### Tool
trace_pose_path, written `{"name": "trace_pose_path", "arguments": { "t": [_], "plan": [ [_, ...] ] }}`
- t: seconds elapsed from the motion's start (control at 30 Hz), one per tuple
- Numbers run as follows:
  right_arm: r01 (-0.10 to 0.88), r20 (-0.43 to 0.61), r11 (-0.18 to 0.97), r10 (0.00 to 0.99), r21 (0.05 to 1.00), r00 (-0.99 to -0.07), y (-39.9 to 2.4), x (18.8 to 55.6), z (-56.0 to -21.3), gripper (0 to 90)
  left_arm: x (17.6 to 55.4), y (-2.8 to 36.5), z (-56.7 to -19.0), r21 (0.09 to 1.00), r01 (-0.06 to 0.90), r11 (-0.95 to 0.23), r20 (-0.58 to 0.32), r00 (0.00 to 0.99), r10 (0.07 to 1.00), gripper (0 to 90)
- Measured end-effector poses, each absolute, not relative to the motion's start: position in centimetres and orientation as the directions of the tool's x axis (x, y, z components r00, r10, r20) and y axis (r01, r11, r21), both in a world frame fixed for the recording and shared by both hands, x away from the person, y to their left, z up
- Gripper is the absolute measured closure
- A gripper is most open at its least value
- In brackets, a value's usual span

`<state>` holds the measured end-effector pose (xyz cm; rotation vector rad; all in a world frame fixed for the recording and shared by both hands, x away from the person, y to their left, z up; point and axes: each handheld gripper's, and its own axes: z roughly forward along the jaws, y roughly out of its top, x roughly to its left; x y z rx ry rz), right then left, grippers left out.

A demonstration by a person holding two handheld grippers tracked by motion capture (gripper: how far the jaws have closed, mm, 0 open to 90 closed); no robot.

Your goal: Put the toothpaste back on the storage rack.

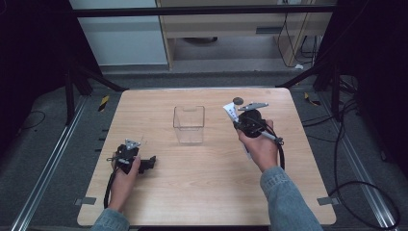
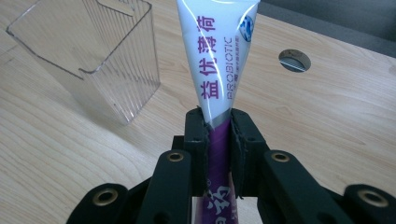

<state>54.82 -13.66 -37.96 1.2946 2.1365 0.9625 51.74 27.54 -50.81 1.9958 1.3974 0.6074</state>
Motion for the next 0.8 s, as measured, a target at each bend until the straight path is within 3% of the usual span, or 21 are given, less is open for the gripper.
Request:
{"name": "trace_pose_path", "arguments": {
  "t": [0.8],
  "plan": [
    [0.510, 0.002, 0.259, 0.890, 0.820, -0.456, -12.0, 55.9, -35.3, 78.9, 51.7, 27.5, -50.8, 0.713, 0.657, -0.246, 0.018, 0.333, 0.943, 0.0]
  ]
}}
